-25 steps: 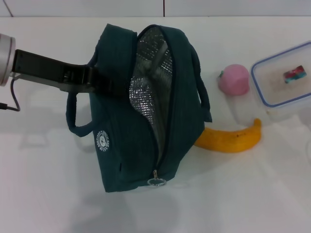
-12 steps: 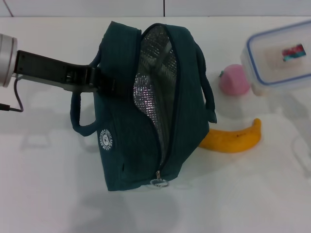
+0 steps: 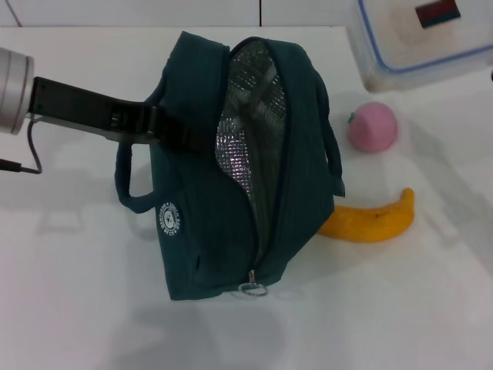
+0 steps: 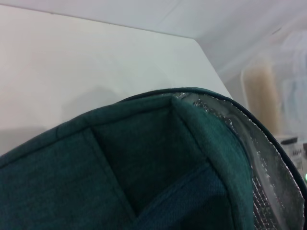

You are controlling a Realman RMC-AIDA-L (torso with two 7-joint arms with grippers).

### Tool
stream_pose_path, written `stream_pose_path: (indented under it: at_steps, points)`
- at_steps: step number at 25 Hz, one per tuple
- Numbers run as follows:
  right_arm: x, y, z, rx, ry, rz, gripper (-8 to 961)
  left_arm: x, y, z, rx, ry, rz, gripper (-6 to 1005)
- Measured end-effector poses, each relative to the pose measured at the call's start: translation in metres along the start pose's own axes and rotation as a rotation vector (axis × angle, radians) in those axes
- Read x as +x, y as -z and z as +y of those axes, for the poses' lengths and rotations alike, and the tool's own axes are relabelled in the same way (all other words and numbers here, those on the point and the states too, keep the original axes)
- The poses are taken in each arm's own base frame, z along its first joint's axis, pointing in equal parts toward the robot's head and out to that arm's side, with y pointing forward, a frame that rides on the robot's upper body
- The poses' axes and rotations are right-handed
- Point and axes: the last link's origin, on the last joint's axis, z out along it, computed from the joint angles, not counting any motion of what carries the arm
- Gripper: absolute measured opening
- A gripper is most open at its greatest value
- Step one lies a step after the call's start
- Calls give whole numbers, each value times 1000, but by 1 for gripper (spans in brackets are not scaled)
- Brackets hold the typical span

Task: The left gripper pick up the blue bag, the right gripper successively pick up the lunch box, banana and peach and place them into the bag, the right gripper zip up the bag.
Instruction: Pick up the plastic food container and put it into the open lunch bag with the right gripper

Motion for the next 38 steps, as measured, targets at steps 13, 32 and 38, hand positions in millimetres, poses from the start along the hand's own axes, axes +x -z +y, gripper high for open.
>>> stream_pose_path:
  at_steps: [13, 32, 38]
  points:
    - [39, -67, -8, -14, -47, 217, 194, 2, -14, 7, -23, -21, -50, 35]
    - [35, -51, -34, 210, 56, 291, 217, 5, -8, 2, -38, 7, 18, 36]
    - [29, -48, -39, 258, 88, 291, 224, 10, -9, 3, -44, -11, 14, 36]
